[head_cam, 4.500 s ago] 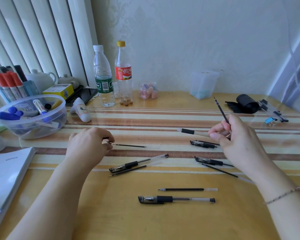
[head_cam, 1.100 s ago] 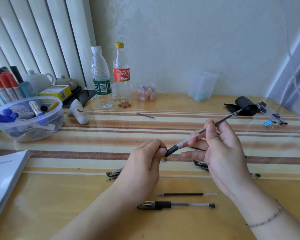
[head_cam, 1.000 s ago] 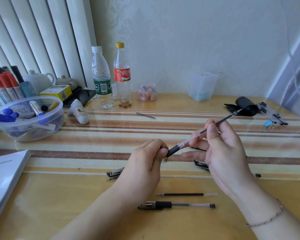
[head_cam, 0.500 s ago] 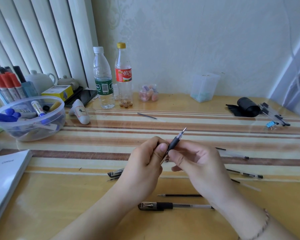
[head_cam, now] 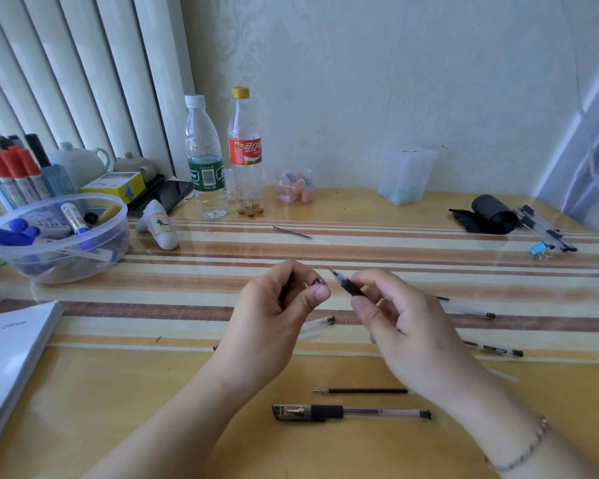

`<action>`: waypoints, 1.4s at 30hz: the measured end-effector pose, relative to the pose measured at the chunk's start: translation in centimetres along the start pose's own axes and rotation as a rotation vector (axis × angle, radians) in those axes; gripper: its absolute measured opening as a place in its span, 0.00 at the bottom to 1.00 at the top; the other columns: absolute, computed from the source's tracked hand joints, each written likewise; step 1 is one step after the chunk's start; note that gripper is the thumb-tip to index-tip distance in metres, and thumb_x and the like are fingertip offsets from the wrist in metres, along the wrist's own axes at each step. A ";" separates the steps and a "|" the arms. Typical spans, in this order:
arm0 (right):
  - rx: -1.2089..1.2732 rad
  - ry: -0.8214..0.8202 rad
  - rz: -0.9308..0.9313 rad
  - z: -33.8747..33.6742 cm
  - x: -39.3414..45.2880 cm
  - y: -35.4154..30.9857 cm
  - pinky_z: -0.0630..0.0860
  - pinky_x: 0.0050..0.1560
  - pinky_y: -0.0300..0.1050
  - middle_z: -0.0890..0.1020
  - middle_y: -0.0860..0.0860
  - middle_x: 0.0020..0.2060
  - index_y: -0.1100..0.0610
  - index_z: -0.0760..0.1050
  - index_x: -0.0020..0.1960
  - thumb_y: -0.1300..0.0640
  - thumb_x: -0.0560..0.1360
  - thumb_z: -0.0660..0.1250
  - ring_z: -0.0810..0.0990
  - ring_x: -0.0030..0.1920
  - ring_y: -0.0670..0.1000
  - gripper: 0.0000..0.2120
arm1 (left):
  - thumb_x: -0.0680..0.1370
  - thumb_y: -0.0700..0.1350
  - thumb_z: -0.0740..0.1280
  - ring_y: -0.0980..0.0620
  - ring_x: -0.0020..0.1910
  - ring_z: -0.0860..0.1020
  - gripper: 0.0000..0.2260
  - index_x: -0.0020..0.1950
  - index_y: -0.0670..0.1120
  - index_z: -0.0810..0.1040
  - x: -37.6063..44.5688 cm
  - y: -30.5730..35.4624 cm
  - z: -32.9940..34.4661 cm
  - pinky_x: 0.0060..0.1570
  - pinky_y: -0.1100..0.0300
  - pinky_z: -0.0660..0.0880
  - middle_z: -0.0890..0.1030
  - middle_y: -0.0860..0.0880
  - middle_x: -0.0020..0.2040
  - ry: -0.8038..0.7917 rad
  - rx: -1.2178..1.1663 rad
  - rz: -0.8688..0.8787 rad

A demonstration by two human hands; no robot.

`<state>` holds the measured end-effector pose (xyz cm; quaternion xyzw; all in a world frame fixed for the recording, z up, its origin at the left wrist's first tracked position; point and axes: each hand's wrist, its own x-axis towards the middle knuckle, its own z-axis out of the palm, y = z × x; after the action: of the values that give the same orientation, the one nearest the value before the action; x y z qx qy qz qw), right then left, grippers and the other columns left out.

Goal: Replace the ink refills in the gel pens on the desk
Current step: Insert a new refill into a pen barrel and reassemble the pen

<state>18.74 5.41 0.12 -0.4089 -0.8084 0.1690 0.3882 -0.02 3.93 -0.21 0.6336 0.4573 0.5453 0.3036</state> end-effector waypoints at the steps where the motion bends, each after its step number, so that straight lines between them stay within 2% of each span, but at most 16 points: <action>1: -0.049 -0.011 -0.024 0.1 0.0 0.0 0.73 0.32 0.45 0.77 0.39 0.34 0.41 0.73 0.54 0.45 0.77 0.60 0.76 0.35 0.46 0.07 | 0.73 0.54 0.67 0.60 0.27 0.64 0.09 0.41 0.50 0.76 0.1 0.0 -0.1 0.29 0.70 0.63 0.69 0.59 0.26 0.010 -0.001 0.003; 6: -0.096 -0.034 -0.055 -0.1 -0.1 0.1 0.71 0.30 0.41 0.75 0.34 0.33 0.42 0.73 0.54 0.46 0.77 0.61 0.76 0.36 0.43 0.07 | 0.72 0.55 0.68 0.59 0.27 0.63 0.10 0.40 0.50 0.76 0.1 0.0 -0.3 0.28 0.69 0.62 0.68 0.58 0.27 0.034 0.018 0.012; 10: -0.211 -0.020 -0.078 -0.4 0.0 -0.2 0.70 0.30 0.40 0.75 0.36 0.33 0.43 0.74 0.55 0.47 0.77 0.61 0.76 0.34 0.43 0.08 | 0.71 0.57 0.67 0.58 0.26 0.62 0.10 0.40 0.51 0.76 0.1 0.1 -0.5 0.27 0.68 0.61 0.66 0.56 0.26 0.034 0.078 0.009; 14: -0.187 0.006 -0.055 -0.7 0.1 -0.2 0.71 0.30 0.40 0.76 0.35 0.35 0.43 0.74 0.55 0.48 0.77 0.62 0.76 0.36 0.42 0.07 | 0.73 0.54 0.68 0.58 0.25 0.62 0.09 0.40 0.49 0.76 0.2 0.2 -0.7 0.25 0.69 0.61 0.66 0.57 0.24 0.045 0.120 -0.010; 18: -0.259 -0.029 -0.086 -0.8 0.1 -0.5 0.75 0.31 0.47 0.78 0.37 0.37 0.44 0.75 0.54 0.46 0.77 0.62 0.77 0.35 0.44 0.08 | 0.74 0.49 0.71 0.58 0.26 0.64 0.07 0.39 0.51 0.76 0.2 0.2 -0.8 0.27 0.70 0.61 0.67 0.58 0.25 0.030 0.278 0.008; 22: -0.333 -0.030 -0.100 -1.2 0.0 -0.5 0.77 0.31 0.48 0.82 0.40 0.40 0.44 0.80 0.55 0.46 0.76 0.62 0.78 0.36 0.45 0.12 | 0.72 0.47 0.74 0.60 0.31 0.69 0.06 0.39 0.50 0.77 0.0 0.7 -1.1 0.31 0.71 0.64 0.71 0.60 0.30 0.002 0.530 0.177; 25: -0.439 -0.006 -0.154 -1.6 0.1 -0.7 0.72 0.30 0.40 0.82 0.41 0.40 0.46 0.83 0.53 0.50 0.74 0.68 0.79 0.38 0.46 0.09 | 0.72 0.47 0.74 0.58 0.30 0.68 0.06 0.40 0.48 0.78 -0.1 0.9 -1.4 0.29 0.63 0.67 0.73 0.57 0.34 -0.056 0.678 0.280; 28: -0.490 -0.011 -0.204 -1.4 0.1 -0.8 0.73 0.31 0.43 0.82 0.43 0.38 0.49 0.84 0.51 0.53 0.74 0.70 0.79 0.38 0.49 0.07 | 0.71 0.47 0.74 0.53 0.30 0.73 0.07 0.38 0.47 0.79 -0.2 1.1 -1.3 0.27 0.55 0.73 0.76 0.53 0.33 -0.088 0.765 0.310; 31: -0.477 -0.041 -0.187 -1.1 -0.3 -1.2 0.77 0.31 0.47 0.83 0.43 0.39 0.49 0.83 0.51 0.53 0.74 0.70 0.81 0.39 0.50 0.06 | 0.71 0.46 0.75 0.49 0.32 0.76 0.07 0.37 0.46 0.79 -0.4 1.1 -1.1 0.28 0.53 0.75 0.77 0.52 0.32 -0.098 0.790 0.314; 37: -0.295 -0.142 -0.013 -0.5 -0.4 -1.3 0.73 0.29 0.41 0.82 0.43 0.34 0.47 0.74 0.49 0.47 0.77 0.64 0.77 0.31 0.43 0.05 | 0.68 0.40 0.77 0.49 0.29 0.74 0.07 0.36 0.44 0.79 -0.3 1.3 -1.3 0.24 0.53 0.73 0.78 0.52 0.31 -0.089 0.758 0.347; 39: -0.239 -0.178 0.000 -0.3 -0.6 -1.2 0.68 0.29 0.34 0.80 0.41 0.37 0.44 0.70 0.52 0.44 0.75 0.65 0.76 0.34 0.37 0.08 | 0.67 0.40 0.78 0.49 0.28 0.74 0.08 0.36 0.45 0.80 -0.3 1.3 -1.5 0.24 0.54 0.74 0.77 0.53 0.31 -0.054 0.746 0.315; 40: -0.226 -0.185 0.010 -0.3 -0.6 -1.3 0.68 0.30 0.33 0.78 0.40 0.39 0.42 0.68 0.52 0.44 0.74 0.67 0.75 0.37 0.34 0.11 | 0.67 0.40 0.78 0.50 0.28 0.74 0.08 0.36 0.45 0.80 -0.2 1.3 -1.5 0.24 0.55 0.73 0.77 0.53 0.31 -0.042 0.747 0.303; 42: -0.208 -0.174 0.034 -0.2 -0.6 -1.3 0.73 0.33 0.37 0.76 0.39 0.38 0.43 0.68 0.48 0.47 0.74 0.70 0.76 0.39 0.37 0.10 | 0.66 0.40 0.78 0.51 0.28 0.74 0.08 0.35 0.45 0.80 -0.2 1.2 -1.6 0.24 0.56 0.73 0.77 0.54 0.31 -0.039 0.750 0.299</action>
<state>18.46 4.12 0.72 -0.4445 -0.8451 0.1256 0.2692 -1.28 3.11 1.13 0.7702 0.5213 0.3668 -0.0227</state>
